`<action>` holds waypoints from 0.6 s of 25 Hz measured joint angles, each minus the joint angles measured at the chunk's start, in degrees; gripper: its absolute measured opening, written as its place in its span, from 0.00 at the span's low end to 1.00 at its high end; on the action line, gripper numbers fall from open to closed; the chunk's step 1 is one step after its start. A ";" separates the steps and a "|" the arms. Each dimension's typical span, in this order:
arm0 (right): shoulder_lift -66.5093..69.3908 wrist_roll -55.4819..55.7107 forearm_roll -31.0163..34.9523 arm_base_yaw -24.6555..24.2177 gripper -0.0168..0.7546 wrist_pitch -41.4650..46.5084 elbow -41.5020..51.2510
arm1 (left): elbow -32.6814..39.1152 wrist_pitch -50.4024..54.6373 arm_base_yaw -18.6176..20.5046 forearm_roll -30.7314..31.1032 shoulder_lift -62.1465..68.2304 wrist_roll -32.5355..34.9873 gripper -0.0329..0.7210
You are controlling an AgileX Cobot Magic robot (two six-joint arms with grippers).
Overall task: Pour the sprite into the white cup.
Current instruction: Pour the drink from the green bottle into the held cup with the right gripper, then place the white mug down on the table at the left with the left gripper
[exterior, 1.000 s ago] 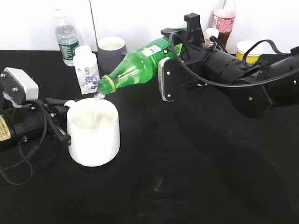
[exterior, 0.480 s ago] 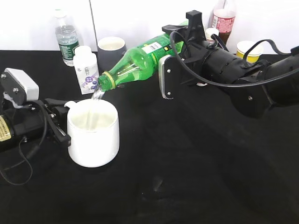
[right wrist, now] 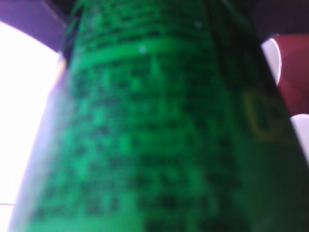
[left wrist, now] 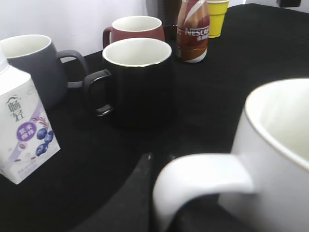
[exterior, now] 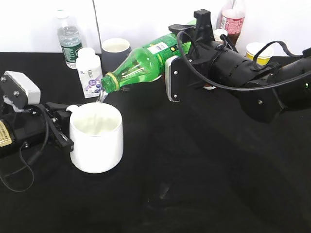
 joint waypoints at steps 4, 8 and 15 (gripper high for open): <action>0.00 13.62 0.00 0.00 0.52 -0.05 0.00 | -0.07 0.07 0.00 -1.61 0.00 0.00 0.11; 0.00 32.48 -0.69 0.00 0.52 0.00 0.00 | -3.00 0.29 0.00 -1.86 0.00 0.05 0.11; 0.00 72.83 -0.91 0.00 0.52 0.00 0.00 | -3.28 0.36 0.05 -22.85 0.00 1.46 0.11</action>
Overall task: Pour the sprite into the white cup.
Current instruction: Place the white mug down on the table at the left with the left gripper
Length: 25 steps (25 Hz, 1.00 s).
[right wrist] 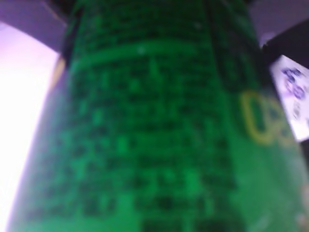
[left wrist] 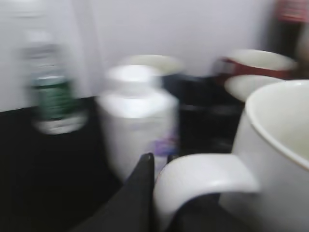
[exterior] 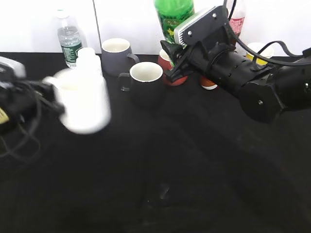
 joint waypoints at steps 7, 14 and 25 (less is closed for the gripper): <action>0.00 4.94 0.00 0.00 0.52 0.00 0.00 | -7.28 0.00 8.52 -19.76 4.60 5.51 0.11; 0.00 6.96 0.31 0.00 0.52 0.00 -0.06 | -28.05 0.14 12.79 -12.18 23.29 5.51 0.11; 0.00 7.01 0.33 0.00 0.51 0.00 -0.06 | -40.62 2.97 13.43 -10.75 32.29 4.75 0.13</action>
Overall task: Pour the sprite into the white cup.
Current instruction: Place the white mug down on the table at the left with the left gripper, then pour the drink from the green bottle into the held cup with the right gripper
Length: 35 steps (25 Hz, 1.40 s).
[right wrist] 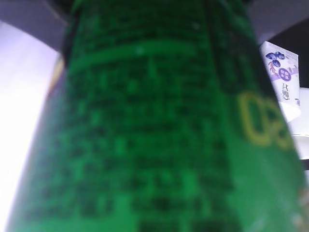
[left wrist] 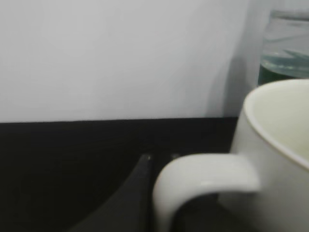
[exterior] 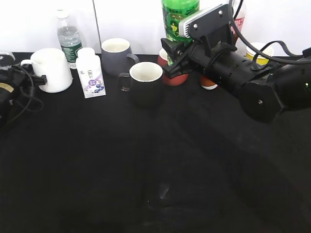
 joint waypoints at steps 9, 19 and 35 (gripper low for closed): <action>0.00 0.06 0.05 0.00 0.51 0.00 0.00 | 6.42 -5.57 0.04 -0.23 -0.90 -0.62 0.54; -3.35 1.40 19.93 -2.94 0.51 -0.66 6.18 | 36.28 -7.10 -3.26 4.96 -27.29 -2.41 0.55; 22.60 8.84 10.42 -19.04 0.54 -5.91 -7.13 | 40.98 -7.19 -7.76 14.45 -32.81 -3.21 0.55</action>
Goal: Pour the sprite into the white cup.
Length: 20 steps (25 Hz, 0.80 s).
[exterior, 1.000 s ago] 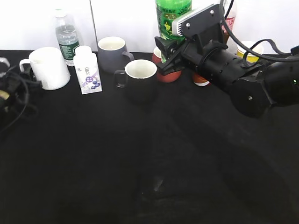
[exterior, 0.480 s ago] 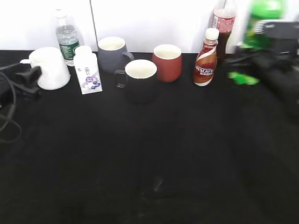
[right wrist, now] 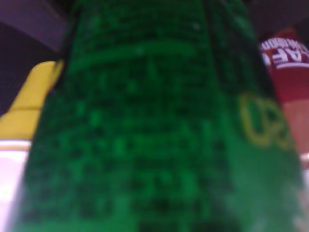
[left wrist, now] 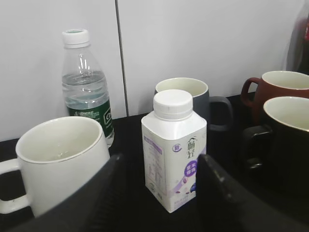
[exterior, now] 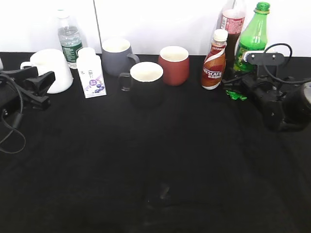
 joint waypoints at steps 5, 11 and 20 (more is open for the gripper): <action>-4.10 0.06 -0.11 -0.18 0.80 2.17 3.05 | 0.00 0.00 0.00 0.04 0.00 -0.29 0.55; -26.14 1.74 -1.06 -0.18 0.80 39.05 13.57 | -5.72 39.79 -5.83 -2.07 -8.49 -4.34 0.56; -46.26 1.69 -2.00 -0.18 0.79 120.82 0.34 | -32.35 139.09 -13.41 -19.15 -22.40 2.62 0.57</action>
